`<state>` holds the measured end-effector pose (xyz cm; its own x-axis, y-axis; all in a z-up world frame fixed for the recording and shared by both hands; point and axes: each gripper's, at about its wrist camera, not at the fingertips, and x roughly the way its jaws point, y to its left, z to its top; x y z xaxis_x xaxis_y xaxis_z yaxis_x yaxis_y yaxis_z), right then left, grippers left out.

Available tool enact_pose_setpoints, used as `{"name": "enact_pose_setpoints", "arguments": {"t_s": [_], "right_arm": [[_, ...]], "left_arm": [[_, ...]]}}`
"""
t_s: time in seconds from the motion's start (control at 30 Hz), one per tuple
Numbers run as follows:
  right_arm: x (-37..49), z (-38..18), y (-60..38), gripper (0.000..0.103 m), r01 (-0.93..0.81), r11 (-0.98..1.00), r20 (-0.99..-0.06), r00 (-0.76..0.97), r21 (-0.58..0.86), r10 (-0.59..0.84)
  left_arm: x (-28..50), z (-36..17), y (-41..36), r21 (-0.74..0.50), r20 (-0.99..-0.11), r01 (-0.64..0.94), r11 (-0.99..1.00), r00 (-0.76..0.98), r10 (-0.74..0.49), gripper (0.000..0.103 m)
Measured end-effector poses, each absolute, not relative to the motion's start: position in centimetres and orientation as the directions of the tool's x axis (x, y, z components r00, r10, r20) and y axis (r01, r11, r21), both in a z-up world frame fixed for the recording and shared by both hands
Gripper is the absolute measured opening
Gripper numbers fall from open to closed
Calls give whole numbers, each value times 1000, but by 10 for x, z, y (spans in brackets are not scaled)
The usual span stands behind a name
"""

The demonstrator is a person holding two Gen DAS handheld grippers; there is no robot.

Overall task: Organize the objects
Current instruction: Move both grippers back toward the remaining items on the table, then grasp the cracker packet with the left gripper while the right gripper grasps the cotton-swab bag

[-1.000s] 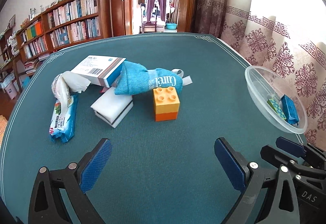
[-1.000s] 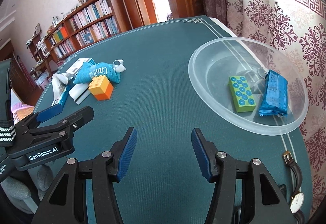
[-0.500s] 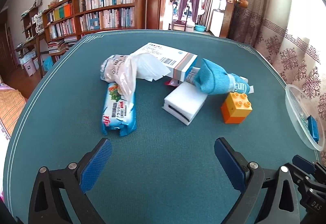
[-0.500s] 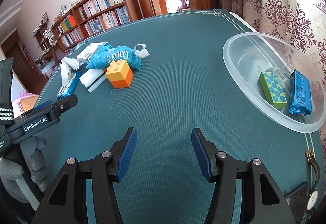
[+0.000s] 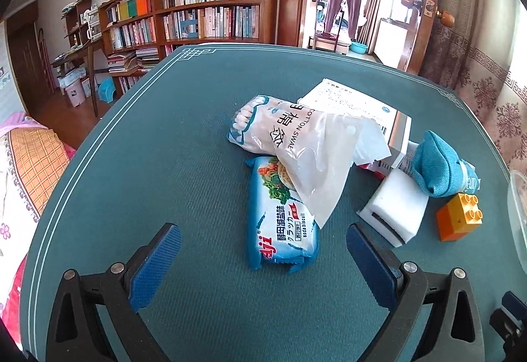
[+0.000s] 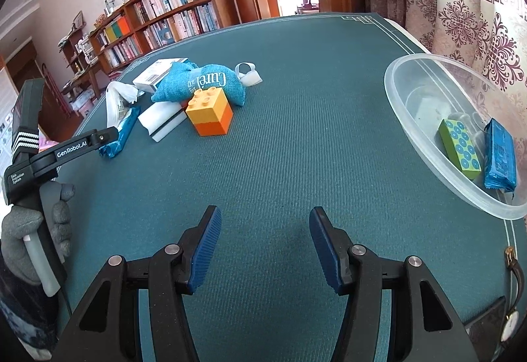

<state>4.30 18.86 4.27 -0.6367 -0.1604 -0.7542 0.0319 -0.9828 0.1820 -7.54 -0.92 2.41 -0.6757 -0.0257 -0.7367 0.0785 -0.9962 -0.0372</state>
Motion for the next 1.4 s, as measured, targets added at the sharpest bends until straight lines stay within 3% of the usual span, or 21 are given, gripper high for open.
{"name": "enact_pose_setpoints", "arguments": {"t_s": [0.33,0.53,0.7,0.83,1.4], "right_arm": [[39,39,186,57,28,-983,-764,-626,181,-159],[35,36,180,57,36,-984,-771,-616,175,-160],[33,35,175,57,42,-985,-773,-614,169,-159],[33,35,172,57,48,-985,-773,-614,164,-158],[27,37,161,57,81,-984,-772,-610,161,-177]], "left_arm": [[-94,19,-10,-20,-742,87,-996,-669,-43,102],[-98,10,-10,-33,-759,66,-997,-650,-18,79],[-97,12,-11,-47,-750,54,-997,-661,0,70],[-93,13,-10,-29,-743,41,-999,-669,-6,46],[-46,11,-41,-38,-743,95,-995,-669,-36,45]]}}
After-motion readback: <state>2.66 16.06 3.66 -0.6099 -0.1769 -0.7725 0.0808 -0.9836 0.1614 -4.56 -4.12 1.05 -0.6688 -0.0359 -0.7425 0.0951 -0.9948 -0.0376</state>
